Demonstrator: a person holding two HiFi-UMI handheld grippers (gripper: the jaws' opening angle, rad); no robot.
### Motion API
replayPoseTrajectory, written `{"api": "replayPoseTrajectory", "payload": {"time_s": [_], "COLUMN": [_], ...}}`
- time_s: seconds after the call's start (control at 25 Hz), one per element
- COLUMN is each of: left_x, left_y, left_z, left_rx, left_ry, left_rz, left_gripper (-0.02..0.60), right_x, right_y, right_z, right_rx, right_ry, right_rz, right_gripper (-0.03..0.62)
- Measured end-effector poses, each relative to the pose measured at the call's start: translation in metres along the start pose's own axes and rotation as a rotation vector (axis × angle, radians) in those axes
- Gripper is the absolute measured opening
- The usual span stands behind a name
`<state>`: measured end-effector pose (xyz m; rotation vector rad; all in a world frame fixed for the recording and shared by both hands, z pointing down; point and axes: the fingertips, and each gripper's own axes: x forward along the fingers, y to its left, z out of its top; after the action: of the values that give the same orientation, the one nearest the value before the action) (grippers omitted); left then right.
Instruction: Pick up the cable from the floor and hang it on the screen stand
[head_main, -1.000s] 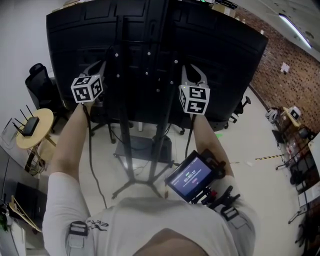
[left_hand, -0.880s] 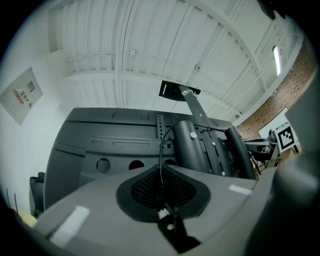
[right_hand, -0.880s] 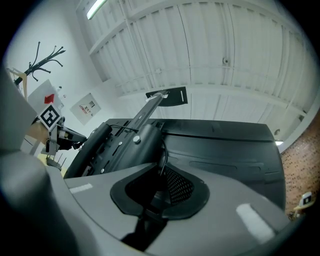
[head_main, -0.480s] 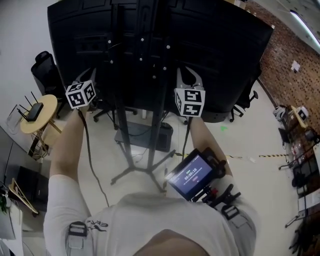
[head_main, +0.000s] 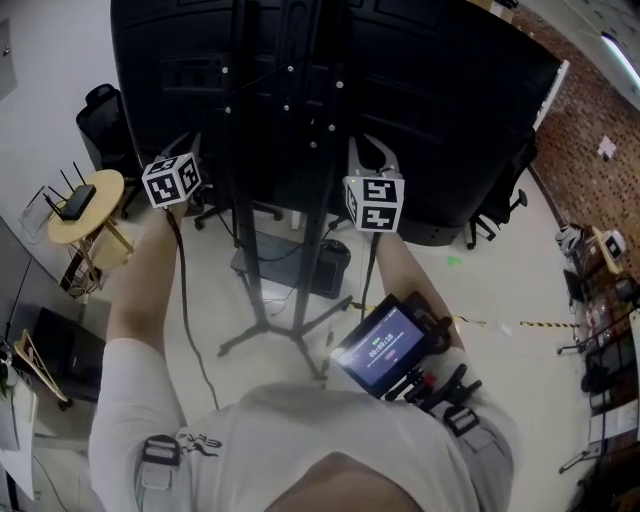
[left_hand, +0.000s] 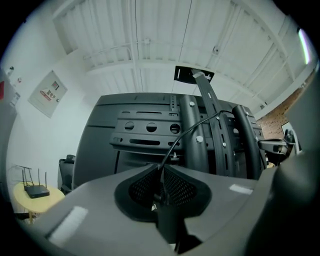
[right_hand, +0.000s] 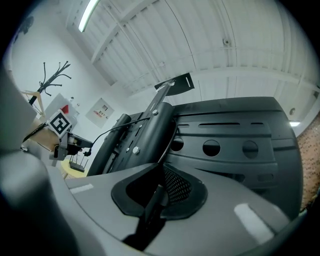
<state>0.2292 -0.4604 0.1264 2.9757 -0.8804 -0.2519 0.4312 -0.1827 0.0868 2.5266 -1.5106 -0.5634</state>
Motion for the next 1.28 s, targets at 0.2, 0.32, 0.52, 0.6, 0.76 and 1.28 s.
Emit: {"api": "replayPoseTrajectory", "payload": {"time_s": [0.2,0.32,0.52,0.6,0.76,1.28], "left_x": [-0.001,-0.002,-0.017,-0.029,-0.052,-0.119], "left_y": [-0.002,-0.005,-0.013,-0.015,-0.012,-0.068], "left_z": [-0.02,-0.036,-0.06,-0.072,-0.1,-0.093], "left_rx": [0.004,0.004,0.004,-0.008,-0.017,0.025], "left_ry": [0.034,0.059,0.096,0.113,0.158,0.102], "left_rz": [-0.026,-0.048,-0.044,-0.027,0.018,0.051], "left_gripper": [0.044,0.044,0.043,0.042,0.041,0.023], "right_x": [-0.004,-0.004,-0.008,-0.015,-0.02,-0.051], "right_y": [0.002,0.002,0.007,0.008,0.016,0.031], "right_z": [-0.01,-0.015,-0.026,-0.03,-0.04,-0.066], "right_rx": [0.004,0.008,0.022,0.027,0.037,0.097], "right_ry": [0.01,0.016,0.028,0.031,0.038,0.059], "right_rz": [0.002,0.002,0.025,0.041,0.08,0.178], "right_gripper": [0.041,0.041,0.041,0.041,0.041,0.041]}}
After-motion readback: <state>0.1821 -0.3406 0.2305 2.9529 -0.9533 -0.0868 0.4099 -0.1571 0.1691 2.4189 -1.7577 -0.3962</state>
